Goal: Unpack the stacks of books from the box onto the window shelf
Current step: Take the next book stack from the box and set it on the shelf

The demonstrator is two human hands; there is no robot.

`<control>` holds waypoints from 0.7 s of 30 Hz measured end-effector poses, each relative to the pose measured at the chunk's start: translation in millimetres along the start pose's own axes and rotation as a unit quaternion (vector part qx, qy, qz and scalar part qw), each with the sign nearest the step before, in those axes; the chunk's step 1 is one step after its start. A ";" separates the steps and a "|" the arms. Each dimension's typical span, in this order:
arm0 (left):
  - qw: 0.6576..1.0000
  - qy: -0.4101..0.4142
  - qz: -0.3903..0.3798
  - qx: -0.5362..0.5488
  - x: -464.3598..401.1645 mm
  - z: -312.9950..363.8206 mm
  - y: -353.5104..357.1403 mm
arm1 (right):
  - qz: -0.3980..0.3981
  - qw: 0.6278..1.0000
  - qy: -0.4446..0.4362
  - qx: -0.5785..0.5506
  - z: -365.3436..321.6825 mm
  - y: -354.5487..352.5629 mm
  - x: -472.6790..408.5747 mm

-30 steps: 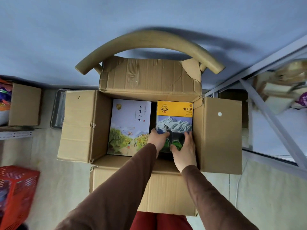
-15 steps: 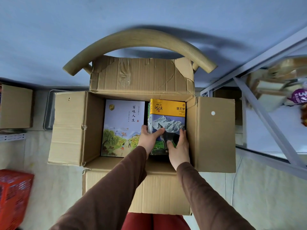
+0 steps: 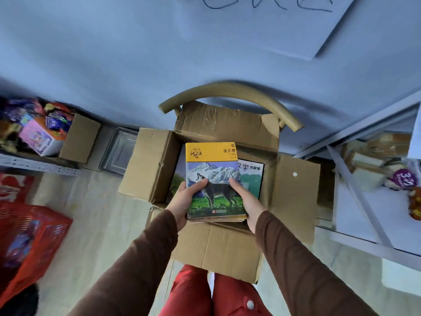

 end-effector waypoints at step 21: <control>0.885 0.311 0.247 0.243 454.4 8.7 -379.7 | -0.263 0.895 -0.263 0.245 70.8 479.9 281.2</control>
Point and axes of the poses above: each hand's wrist, its own x-axis away from the middle knuckle, its own y-axis out of the palm, z = x × y, the point moved 8 cm from there along -x, towards the middle knuckle, and after that the axes turned 1 degree about -z, right-handed, at the moved point
